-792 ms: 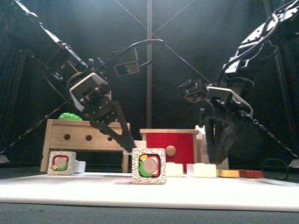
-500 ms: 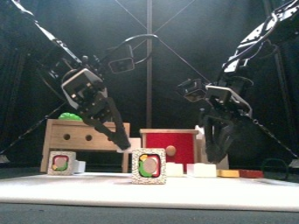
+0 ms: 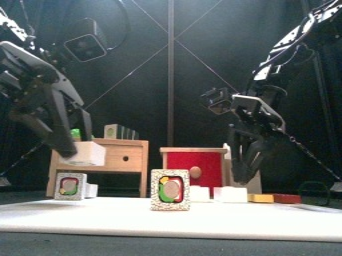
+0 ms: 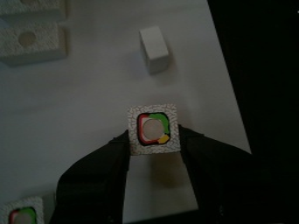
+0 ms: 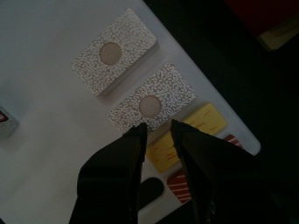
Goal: Place third piece to top left
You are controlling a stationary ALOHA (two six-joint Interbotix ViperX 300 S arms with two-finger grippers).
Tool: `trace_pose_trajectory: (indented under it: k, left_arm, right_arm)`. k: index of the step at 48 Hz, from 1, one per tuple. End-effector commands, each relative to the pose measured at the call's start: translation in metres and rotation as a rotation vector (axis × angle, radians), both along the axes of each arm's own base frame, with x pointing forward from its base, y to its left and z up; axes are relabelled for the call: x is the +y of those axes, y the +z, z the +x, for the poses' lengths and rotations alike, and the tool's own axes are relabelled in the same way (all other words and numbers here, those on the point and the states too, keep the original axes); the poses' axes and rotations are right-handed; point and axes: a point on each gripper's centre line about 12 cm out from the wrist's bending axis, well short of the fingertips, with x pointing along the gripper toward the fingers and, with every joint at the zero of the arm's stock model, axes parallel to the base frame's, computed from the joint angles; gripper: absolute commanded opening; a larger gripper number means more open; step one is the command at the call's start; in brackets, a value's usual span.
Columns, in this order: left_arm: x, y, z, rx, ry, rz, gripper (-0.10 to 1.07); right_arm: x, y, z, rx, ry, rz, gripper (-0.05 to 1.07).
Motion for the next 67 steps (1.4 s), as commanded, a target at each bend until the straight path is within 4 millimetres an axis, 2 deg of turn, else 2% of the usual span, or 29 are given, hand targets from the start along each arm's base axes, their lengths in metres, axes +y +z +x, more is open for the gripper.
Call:
trace_pose_trajectory:
  k: [1, 11, 19, 39, 55, 67]
  left_arm:
    - [0.001, 0.005, -0.006, -0.011, 0.027, -0.026, 0.74]
    - [0.009, -0.006, -0.023, 0.027, 0.078, -0.029, 0.74]
    - [0.011, -0.012, -0.028, 0.048, 0.083, -0.02, 0.74]
    - [0.038, -0.016, -0.027, 0.042, 0.167, 0.04, 0.74]
    - [0.034, -0.02, -0.032, 0.067, 0.134, 0.019, 0.74]
    - [0.04, -0.022, -0.034, 0.068, 0.163, 0.04, 0.74]
  right_arm:
    - [0.001, 0.012, 0.007, -0.042, 0.0, 0.004, 0.7]
    - [0.001, 0.012, 0.008, -0.041, -0.002, 0.006, 0.7]
    - [0.001, 0.011, 0.01, -0.04, -0.003, 0.006, 0.7]
    - [0.001, 0.009, 0.01, -0.033, -0.001, 0.005, 0.7]
    - [0.0, 0.007, 0.009, -0.027, -0.002, 0.004, 0.7]
    - [0.0, 0.007, 0.009, -0.027, -0.003, 0.003, 0.7]
